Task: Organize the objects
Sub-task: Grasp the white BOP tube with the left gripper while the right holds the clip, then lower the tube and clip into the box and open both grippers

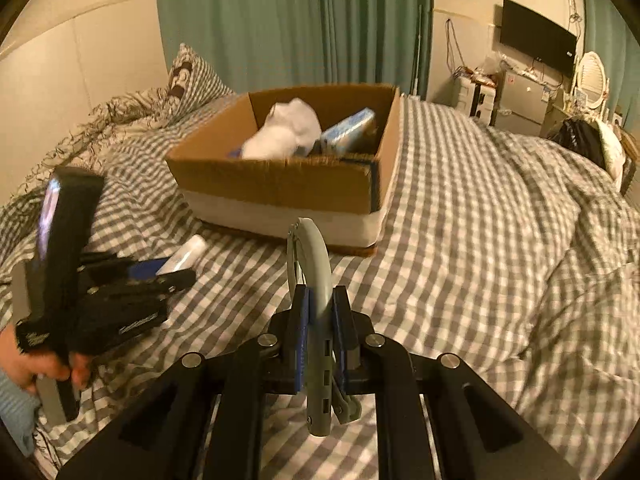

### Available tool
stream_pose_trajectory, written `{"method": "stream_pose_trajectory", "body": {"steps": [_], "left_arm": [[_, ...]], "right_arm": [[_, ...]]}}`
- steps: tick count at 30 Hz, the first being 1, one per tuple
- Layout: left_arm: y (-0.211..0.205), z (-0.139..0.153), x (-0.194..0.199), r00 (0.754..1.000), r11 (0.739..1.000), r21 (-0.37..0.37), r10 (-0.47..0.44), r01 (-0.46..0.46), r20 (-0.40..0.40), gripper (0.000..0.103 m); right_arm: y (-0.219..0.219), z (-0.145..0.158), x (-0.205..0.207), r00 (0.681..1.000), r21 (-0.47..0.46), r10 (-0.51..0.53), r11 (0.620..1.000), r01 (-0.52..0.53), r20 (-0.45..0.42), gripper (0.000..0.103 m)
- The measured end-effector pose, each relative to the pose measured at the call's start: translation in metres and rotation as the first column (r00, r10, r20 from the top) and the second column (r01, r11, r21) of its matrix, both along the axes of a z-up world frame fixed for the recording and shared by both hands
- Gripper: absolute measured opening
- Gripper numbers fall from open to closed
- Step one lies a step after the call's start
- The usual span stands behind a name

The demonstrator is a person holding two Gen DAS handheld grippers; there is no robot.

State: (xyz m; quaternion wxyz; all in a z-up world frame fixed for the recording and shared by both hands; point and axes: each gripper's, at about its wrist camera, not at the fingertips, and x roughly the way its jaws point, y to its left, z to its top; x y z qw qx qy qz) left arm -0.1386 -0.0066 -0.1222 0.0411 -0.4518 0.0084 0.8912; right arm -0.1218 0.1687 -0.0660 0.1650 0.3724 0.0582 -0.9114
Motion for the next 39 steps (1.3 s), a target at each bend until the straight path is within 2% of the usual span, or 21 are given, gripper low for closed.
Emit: {"method": "stream_pose_trajectory", "body": {"steps": [5,12,16,23,27,31,39], "left_arm": [[0.012,0.043,0.017,0.995,0.999,0.020,-0.048,0.050,-0.086,0.026],[0.029,0.113,0.014,0.970,0.991,0.054,-0.112,0.126,-0.214,0.026],[0.033,0.142,-0.005,0.961,0.991,0.051,-0.110,0.126,-0.252,0.026],[0.024,0.181,-0.058,0.946,0.992,0.065,-0.079,0.104,-0.314,0.026],[0.016,0.188,-0.088,0.944,0.993,0.060,-0.073,0.097,-0.320,0.026],[0.008,0.180,-0.116,0.947,0.995,0.042,-0.076,0.094,-0.313,0.026],[-0.001,0.123,-0.159,0.971,0.994,0.041,-0.089,0.100,-0.224,0.026]], "right_arm": [[0.002,0.030,0.023,0.998,0.002,-0.003,1.000,0.004,-0.066,0.011],[0.001,0.071,0.031,0.987,0.019,0.026,1.000,-0.023,-0.158,0.011],[-0.006,0.098,0.017,0.973,0.042,0.041,0.999,-0.032,-0.229,0.011],[-0.020,0.140,-0.037,0.951,0.028,0.036,0.999,-0.029,-0.306,0.011],[-0.026,0.145,-0.073,0.956,-0.005,0.025,1.000,-0.028,-0.292,0.011],[-0.031,0.136,-0.108,0.968,-0.009,0.019,1.000,-0.022,-0.251,0.011],[-0.040,0.090,-0.161,0.991,-0.015,0.008,1.000,-0.010,-0.136,0.011]]}}
